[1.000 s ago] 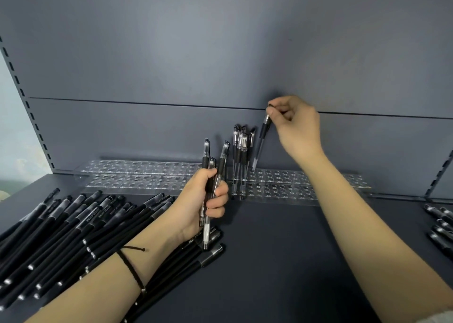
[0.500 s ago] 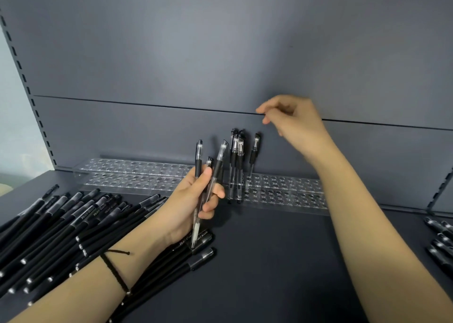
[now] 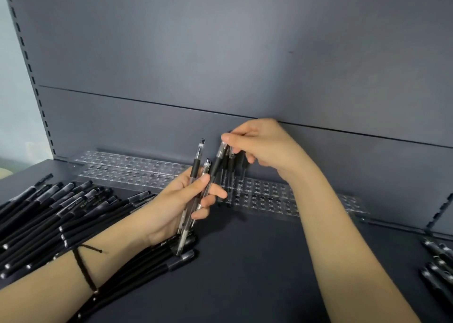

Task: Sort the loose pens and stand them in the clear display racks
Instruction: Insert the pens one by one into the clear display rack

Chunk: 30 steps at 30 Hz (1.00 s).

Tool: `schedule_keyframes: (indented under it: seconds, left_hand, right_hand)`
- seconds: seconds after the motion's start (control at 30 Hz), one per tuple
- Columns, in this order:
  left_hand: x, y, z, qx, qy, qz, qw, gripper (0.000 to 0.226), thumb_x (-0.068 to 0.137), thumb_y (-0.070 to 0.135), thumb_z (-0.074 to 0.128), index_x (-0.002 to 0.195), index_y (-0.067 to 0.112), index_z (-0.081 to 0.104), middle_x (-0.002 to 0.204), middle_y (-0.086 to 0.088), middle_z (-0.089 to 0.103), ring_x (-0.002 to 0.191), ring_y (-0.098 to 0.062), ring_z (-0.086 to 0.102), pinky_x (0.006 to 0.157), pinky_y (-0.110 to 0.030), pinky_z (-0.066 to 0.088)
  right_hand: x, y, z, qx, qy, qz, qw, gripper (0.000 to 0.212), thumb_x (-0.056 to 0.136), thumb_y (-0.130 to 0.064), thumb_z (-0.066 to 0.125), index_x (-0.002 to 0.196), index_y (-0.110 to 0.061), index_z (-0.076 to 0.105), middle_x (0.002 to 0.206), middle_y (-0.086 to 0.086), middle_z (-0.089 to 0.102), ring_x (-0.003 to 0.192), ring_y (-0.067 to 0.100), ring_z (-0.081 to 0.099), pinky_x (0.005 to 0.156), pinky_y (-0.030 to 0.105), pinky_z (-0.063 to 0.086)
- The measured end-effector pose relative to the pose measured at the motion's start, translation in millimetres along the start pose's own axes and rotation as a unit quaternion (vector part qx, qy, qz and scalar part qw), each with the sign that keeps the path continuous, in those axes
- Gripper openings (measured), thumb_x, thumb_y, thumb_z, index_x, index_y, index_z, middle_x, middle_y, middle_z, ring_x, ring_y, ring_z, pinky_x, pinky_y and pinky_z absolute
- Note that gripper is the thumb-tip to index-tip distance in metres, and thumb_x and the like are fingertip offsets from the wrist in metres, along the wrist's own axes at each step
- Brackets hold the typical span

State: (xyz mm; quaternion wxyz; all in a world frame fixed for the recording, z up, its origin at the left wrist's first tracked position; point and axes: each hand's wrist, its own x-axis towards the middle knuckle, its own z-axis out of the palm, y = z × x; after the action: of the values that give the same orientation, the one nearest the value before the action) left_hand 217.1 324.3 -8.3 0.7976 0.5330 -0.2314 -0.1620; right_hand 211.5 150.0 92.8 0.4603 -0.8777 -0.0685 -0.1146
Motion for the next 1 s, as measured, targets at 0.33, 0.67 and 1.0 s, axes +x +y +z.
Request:
schedule_keyframes:
  seconds: [0.33,0.67,1.0]
  left_hand:
    - [6.0,3.4,-12.3,0.0,0.122,-0.021,0.992,0.021,0.098,0.028,0.046,0.113,0.014,0.044,0.094,-0.018,0.075,0.061,-0.013,0.07,0.041,-0.019,0.049]
    - [7.5,-1.3,-23.3,0.013,0.114,-0.04,0.993,0.027,0.099,0.033,0.044,0.115,0.013,0.051,0.056,-0.001,0.049,0.034,-0.004,0.027,0.03,-0.012,0.02]
    - [9.3,-3.9,-24.3,0.048,0.081,-0.086,0.992,0.008,0.098,0.017,0.035,0.105,0.015,0.037,0.06,-0.002,0.043,0.042,-0.007,0.021,0.032,-0.015,0.015]
  right_hand:
    - [5.5,5.2,-4.6,0.063,0.091,-0.086,0.99,0.014,0.087,-0.019,0.071,0.074,-0.023,0.068,0.06,-0.01,0.064,0.042,-0.003,0.049,0.05,0.014,0.038]
    - [14.9,32.1,-31.7,-0.039,0.211,-0.11,0.97,0.021,0.088,-0.021,0.069,0.071,-0.031,0.063,0.073,-0.018,0.065,0.068,-0.01,0.058,0.071,0.006,0.043]
    - [15.2,32.7,-21.4,-0.092,0.161,-0.113,0.976,0.006,0.087,-0.023,0.07,0.081,-0.025,0.067,0.076,-0.015,0.065,0.075,0.0,0.06,0.076,0.02,0.047]
